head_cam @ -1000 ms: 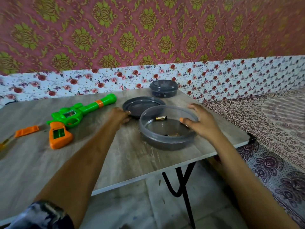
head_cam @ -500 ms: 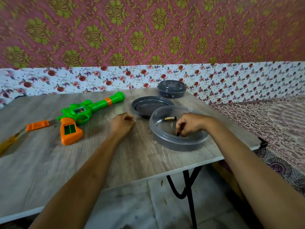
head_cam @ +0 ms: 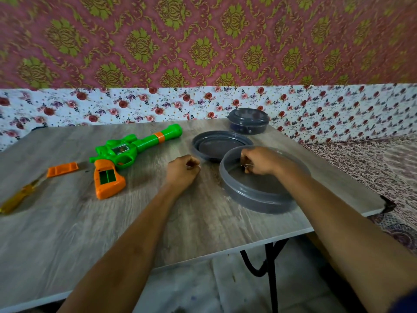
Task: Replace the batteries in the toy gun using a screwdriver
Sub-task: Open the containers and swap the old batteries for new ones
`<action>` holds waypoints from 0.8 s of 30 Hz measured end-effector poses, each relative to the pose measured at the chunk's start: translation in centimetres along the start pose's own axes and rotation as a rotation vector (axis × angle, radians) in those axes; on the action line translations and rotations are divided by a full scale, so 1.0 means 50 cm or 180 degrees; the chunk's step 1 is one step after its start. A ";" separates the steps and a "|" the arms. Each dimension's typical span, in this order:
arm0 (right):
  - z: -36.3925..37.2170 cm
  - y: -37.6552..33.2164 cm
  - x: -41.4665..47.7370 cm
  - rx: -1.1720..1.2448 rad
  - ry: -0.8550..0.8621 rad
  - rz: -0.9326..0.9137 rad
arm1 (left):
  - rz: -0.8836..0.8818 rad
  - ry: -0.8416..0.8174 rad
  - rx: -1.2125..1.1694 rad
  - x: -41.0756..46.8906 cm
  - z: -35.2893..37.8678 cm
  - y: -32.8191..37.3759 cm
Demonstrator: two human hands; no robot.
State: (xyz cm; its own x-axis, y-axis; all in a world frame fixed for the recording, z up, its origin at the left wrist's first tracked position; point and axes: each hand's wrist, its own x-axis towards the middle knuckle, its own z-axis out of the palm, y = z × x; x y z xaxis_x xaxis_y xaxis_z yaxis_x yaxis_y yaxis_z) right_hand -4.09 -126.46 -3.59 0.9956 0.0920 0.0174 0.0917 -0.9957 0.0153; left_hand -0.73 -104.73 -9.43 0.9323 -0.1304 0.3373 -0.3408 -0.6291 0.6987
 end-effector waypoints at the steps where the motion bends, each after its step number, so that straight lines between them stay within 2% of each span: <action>1: 0.001 -0.001 0.002 -0.0028 -0.0100 0.0050 | -0.0006 -0.0010 -0.0003 -0.002 -0.001 -0.002; 6: -0.001 0.000 -0.008 -0.0075 -0.0400 0.0309 | -0.0008 -0.0024 -0.0033 -0.007 -0.003 0.001; 11: -0.005 0.003 -0.028 -0.0056 -0.0279 0.0271 | -0.0023 -0.0045 -0.0061 -0.009 -0.007 0.003; 16: -0.033 0.017 -0.046 0.0900 0.0340 0.0359 | 0.0054 -0.0065 -0.0058 -0.007 -0.007 0.000; 19: -0.071 0.032 -0.064 0.1397 0.0541 0.0509 | 0.0190 0.0122 -0.0240 -0.006 -0.011 0.008; 21: -0.091 0.044 -0.079 0.1288 0.0457 0.0592 | 0.0362 0.0245 -0.0368 -0.009 -0.011 0.026; 24: -0.092 0.054 -0.093 0.0591 0.0285 0.0693 | 0.0610 0.0166 -0.0225 -0.017 -0.004 0.057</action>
State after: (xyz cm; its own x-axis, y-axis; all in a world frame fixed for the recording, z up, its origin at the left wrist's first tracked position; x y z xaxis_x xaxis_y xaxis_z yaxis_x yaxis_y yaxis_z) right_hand -8.54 -129.49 0.99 0.9874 -0.1313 0.0886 -0.1136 -0.9768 -0.1814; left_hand -2.52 -106.23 -7.61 0.8427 -0.2017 0.4992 -0.5207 -0.5410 0.6604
